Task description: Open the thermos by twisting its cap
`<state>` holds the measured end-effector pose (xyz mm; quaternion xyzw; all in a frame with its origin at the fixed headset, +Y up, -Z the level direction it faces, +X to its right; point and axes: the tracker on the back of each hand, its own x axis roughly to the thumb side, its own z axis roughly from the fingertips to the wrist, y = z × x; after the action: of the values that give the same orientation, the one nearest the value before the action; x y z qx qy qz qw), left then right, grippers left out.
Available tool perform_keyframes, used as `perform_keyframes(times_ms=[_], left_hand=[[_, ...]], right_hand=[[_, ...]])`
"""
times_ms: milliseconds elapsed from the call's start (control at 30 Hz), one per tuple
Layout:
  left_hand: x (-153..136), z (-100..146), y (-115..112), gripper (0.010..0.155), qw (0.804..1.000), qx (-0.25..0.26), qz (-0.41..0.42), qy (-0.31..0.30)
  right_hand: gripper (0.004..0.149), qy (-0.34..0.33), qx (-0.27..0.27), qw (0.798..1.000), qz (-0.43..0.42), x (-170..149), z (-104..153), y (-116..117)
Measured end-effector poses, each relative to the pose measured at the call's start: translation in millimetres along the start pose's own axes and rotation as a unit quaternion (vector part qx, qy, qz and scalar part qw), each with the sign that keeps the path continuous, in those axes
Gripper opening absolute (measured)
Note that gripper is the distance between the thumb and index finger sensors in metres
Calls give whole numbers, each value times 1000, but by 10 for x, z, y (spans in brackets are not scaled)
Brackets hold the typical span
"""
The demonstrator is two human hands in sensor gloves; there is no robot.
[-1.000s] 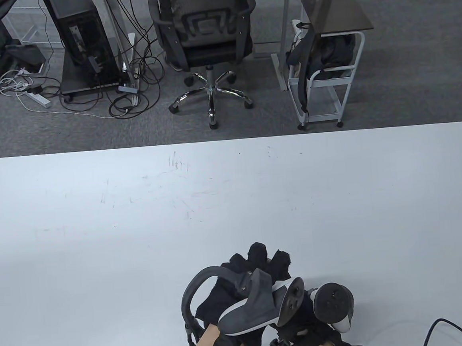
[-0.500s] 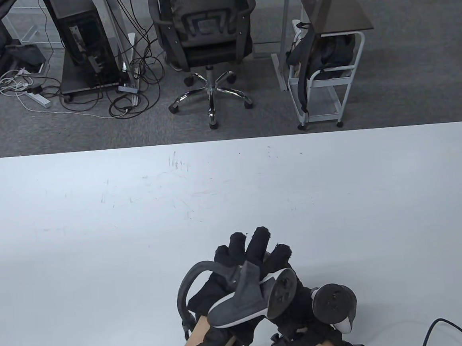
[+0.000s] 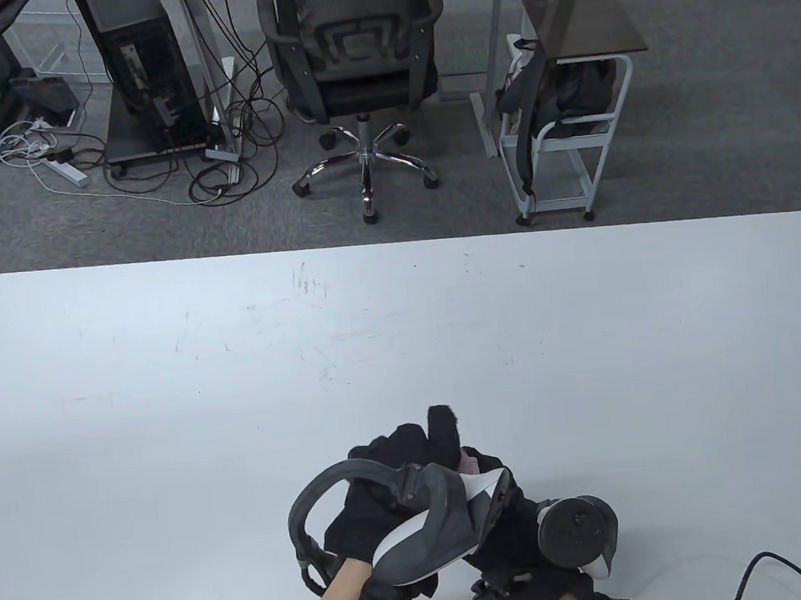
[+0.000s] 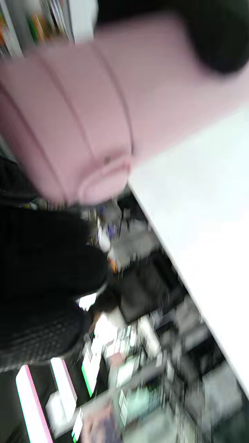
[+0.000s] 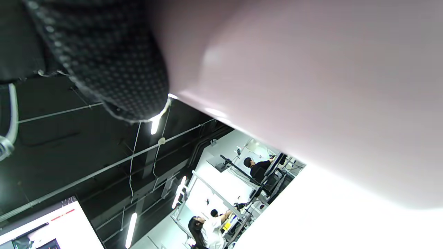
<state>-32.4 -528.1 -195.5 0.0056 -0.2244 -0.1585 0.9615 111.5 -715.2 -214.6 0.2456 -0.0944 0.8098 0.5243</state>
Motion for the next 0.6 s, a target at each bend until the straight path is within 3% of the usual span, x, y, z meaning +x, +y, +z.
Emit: perform_keyframes(times_ms=[100,200,300,367,467,533,600], left_hand=[[-85,13,-38,84,992,-52,72,-92],[-116,35,-47,79,987,-31,87,-128],[-105,64,-23,82,998,-11,40,-42],[-67,78,-39,93,999,42,-2,15],[-12,88,-49,99,996,16,-60,56],[-28,102,-51,95,999,26,-34,28],[-67,84,-68,92,998,-16,40,-46]], right_hand=[[103,-17,1,1000,-14,-8,-11,-6],[103,-30,6,999,-11,20,-9,10],[103,-44,26,999,1,35,-6,46],[102,-44,22,999,6,63,-3,57],[102,-37,17,999,10,51,1,53],[102,-27,14,999,12,29,3,31],[102,-18,6,1000,9,14,-1,8]])
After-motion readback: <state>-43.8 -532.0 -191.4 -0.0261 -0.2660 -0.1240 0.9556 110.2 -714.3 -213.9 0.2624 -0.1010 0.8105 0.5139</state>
